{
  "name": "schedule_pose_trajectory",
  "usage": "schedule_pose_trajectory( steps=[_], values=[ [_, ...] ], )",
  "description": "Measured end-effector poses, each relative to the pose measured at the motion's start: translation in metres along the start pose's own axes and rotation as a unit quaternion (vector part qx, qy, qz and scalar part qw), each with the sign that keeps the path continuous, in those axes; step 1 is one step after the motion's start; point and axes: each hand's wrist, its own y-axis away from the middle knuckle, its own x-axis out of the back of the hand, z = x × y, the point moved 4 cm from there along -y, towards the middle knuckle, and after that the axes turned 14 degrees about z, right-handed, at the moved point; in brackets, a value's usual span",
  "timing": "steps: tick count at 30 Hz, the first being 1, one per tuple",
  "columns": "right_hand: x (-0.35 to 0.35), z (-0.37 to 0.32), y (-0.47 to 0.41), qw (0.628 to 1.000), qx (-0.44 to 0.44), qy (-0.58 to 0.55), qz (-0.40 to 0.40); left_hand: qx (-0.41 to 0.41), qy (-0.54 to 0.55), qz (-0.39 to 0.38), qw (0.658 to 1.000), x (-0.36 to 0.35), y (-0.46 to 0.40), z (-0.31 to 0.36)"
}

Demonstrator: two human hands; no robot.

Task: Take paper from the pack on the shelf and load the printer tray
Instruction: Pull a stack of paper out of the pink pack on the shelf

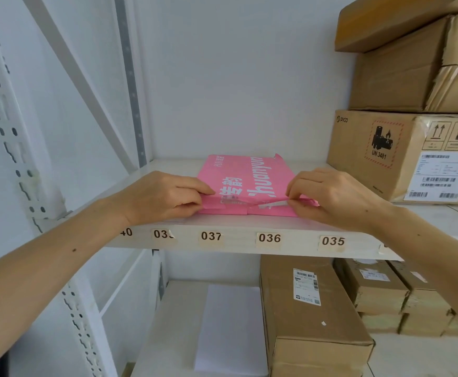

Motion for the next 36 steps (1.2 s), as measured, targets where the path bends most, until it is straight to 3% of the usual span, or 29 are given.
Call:
schedule_pose_trajectory(
  steps=[7,14,20,24,36],
  values=[
    [0.000,0.004,0.003,0.998,-0.024,-0.062,-0.017,0.149,0.095,-0.007,0.984,-0.002,0.006,-0.007],
    [0.000,0.003,0.003,0.999,-0.013,-0.045,-0.013,0.211,0.144,0.009,0.967,-0.004,0.010,-0.010],
    [-0.010,-0.010,-0.003,0.998,0.035,0.057,0.016,0.037,0.025,0.040,0.998,-0.006,0.004,-0.001],
    [-0.015,-0.010,-0.008,0.996,0.058,0.062,-0.002,0.008,-0.005,0.039,0.999,-0.007,0.002,-0.002],
    [-0.011,-0.007,-0.011,1.000,-0.014,0.001,0.016,0.103,0.055,0.091,0.989,-0.010,0.000,-0.005]
  ],
)
